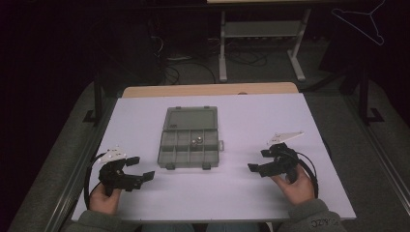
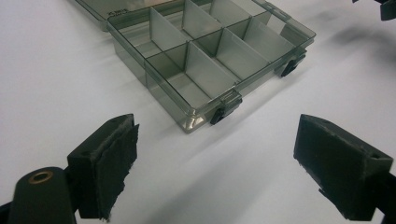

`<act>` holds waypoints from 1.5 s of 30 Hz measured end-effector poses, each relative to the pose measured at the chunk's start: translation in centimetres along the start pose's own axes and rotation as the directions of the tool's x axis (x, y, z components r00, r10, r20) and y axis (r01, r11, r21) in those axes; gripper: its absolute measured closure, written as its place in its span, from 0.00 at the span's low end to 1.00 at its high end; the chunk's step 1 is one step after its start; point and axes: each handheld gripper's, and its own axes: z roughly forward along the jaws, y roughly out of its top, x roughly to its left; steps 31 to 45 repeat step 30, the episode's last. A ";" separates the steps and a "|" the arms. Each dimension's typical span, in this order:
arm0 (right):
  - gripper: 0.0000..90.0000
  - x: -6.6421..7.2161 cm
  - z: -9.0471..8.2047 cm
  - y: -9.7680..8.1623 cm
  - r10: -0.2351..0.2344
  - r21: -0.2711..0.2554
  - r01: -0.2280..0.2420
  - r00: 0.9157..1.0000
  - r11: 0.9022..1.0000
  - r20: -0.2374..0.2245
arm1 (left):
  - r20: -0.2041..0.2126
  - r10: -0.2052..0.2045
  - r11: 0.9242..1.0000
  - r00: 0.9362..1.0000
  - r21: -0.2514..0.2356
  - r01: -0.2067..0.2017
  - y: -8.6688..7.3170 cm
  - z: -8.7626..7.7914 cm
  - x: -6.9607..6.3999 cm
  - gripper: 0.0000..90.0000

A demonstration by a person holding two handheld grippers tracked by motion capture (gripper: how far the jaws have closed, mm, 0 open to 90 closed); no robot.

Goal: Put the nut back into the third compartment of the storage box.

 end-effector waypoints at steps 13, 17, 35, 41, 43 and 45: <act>0.21 0.2 -1.5 -1.1 0.013 -0.049 -0.012 1.000 0.999 0.010 | 0.009 -0.005 1.000 1.000 0.003 0.005 -0.1 0.0 0.0 0.14; 0.21 0.3 -2.0 -1.5 0.016 -0.065 -0.015 1.000 0.998 0.011 | 0.011 -0.007 1.000 1.000 0.001 0.007 -0.1 0.0 -0.1 0.14; 0.21 0.4 -2.5 -1.8 0.007 -0.106 -0.007 1.000 0.994 0.000 | 0.015 0.004 1.000 1.000 0.003 -0.004 -0.1 0.2 0.0 0.14; 0.21 0.4 -2.5 -1.8 0.007 -0.106 -0.007 1.000 0.994 0.000 | 0.015 0.004 1.000 1.000 0.003 -0.004 -0.1 0.2 0.0 0.14; 0.21 0.4 -2.5 -1.8 0.007 -0.106 -0.007 1.000 0.994 0.000 | 0.015 0.004 1.000 1.000 0.003 -0.004 -0.1 0.2 0.0 0.14; 0.21 0.4 -2.5 -1.8 0.007 -0.106 -0.007 1.000 0.994 0.000 | 0.015 0.004 1.000 1.000 0.003 -0.004 -0.1 0.2 0.0 0.14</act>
